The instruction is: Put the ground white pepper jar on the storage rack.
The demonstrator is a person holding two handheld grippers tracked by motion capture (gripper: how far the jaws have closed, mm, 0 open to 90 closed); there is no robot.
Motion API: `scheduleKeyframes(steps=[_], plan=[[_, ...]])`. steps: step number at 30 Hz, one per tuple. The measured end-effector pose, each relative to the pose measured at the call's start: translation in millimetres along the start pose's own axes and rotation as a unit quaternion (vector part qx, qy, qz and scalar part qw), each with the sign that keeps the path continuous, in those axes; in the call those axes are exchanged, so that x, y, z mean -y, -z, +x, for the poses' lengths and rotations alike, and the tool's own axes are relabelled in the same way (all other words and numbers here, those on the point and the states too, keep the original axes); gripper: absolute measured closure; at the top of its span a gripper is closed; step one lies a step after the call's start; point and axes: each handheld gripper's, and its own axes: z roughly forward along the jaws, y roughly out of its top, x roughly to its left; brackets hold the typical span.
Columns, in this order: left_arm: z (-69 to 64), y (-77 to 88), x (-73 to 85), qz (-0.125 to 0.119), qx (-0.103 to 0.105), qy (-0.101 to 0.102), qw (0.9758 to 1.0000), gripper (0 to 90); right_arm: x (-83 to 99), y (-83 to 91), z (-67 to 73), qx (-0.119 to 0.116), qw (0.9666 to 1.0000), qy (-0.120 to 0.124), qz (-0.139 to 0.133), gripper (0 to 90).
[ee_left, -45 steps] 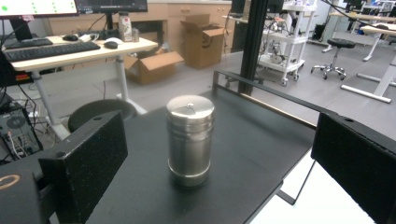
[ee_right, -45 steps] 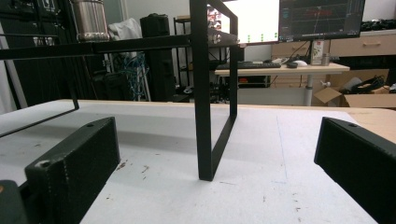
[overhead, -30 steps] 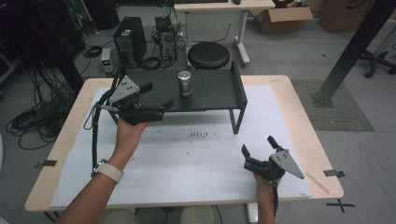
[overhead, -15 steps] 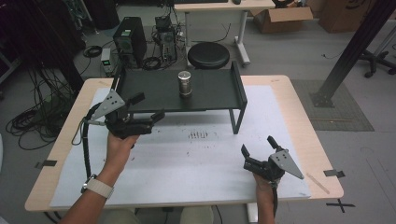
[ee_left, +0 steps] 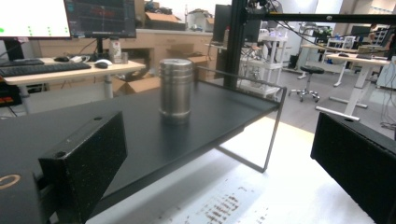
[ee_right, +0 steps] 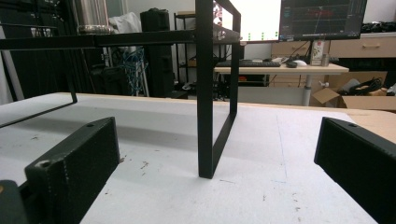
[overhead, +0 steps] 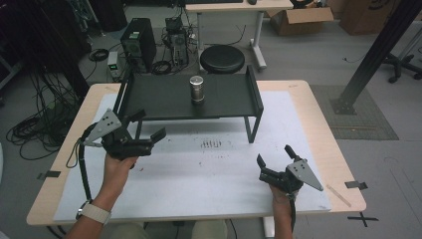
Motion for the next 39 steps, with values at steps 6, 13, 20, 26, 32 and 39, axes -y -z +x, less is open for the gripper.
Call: scheduleKeyframes(steps=[6,13,20,26,32,39], plan=[[4.4,9.3,12.7,-0.004,-0.006,-0.006,1.0,4.2,0.0,-0.2,0.2,0.0,1.0,0.002,0.001,0.0],[7.1,19.8,26.5,-0.001,-0.016,-0.02,0.9997,4.3,0.0,0.0,0.6,-0.001,1.0,0.003,0.001,0.0],[12.2,29.5,41.2,-0.013,-0.025,-0.021,0.9994,3.9,0.0,0.0,0.4,-0.001,1.0,0.002,0.001,0.0],[19.8,40.0,58.4,-0.023,-0.04,-0.021,0.9987,3.4,-0.1,-0.4,0.6,-0.001,1.0,0.003,0.003,0.0],[25.8,46.3,79.8,-0.017,-0.057,-0.038,0.9975,2.3,-0.1,-0.4,1.0,-0.001,1.0,0.006,0.003,0.0],[36.6,51.4,105.3,-0.005,-0.079,-0.027,0.9965,2.3,0.0,-0.3,1.8,0.0,1.0,0.009,0.003,0.0]])
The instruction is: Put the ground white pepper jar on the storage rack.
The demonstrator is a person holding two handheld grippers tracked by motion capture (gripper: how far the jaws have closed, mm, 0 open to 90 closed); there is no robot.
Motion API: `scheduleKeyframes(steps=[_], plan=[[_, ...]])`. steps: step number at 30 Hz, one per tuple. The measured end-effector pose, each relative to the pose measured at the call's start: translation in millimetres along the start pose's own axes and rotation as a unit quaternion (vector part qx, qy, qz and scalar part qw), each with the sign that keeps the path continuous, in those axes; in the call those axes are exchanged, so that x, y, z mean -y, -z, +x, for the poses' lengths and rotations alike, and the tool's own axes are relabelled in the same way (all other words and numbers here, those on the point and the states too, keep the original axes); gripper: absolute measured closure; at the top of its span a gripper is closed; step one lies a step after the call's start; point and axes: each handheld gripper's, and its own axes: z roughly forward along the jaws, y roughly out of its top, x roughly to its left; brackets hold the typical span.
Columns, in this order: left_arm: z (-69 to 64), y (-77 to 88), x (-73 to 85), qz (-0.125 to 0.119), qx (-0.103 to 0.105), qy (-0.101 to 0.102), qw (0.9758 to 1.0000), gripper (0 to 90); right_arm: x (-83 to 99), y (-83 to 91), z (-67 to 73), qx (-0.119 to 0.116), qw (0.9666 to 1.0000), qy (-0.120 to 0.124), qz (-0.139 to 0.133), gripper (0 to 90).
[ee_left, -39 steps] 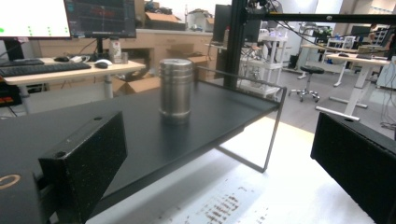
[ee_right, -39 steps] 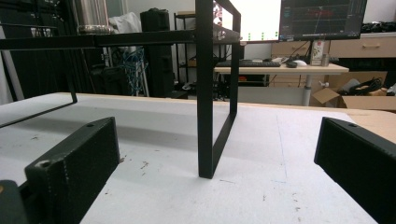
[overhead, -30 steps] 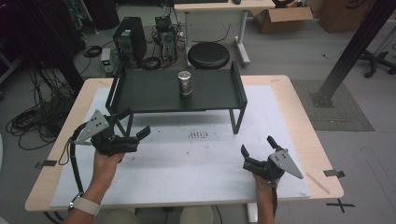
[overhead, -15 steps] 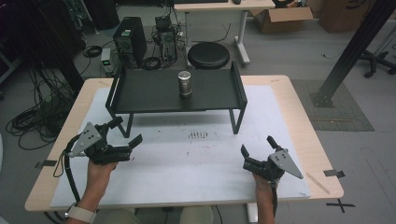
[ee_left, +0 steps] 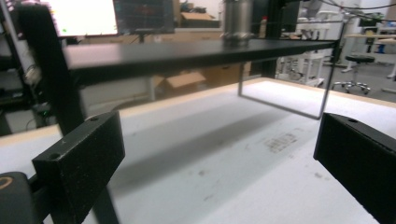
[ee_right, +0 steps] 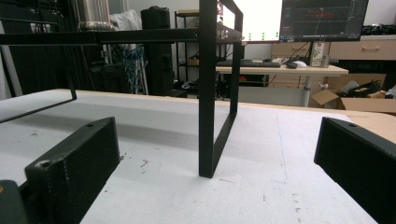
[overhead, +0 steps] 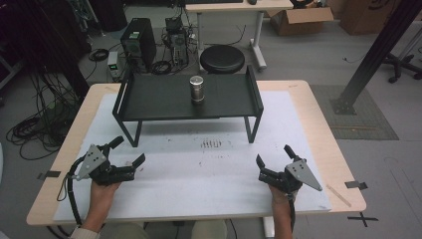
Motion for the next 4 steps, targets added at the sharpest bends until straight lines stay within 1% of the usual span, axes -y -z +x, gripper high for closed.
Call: scheduleKeyframes(steps=[4], plan=[[6.0,3.4,13.7,-0.001,-0.015,0.007,0.9999,2.2,0.0,0.1,0.5,0.0,1.0,0.003,-0.001,0.0]])
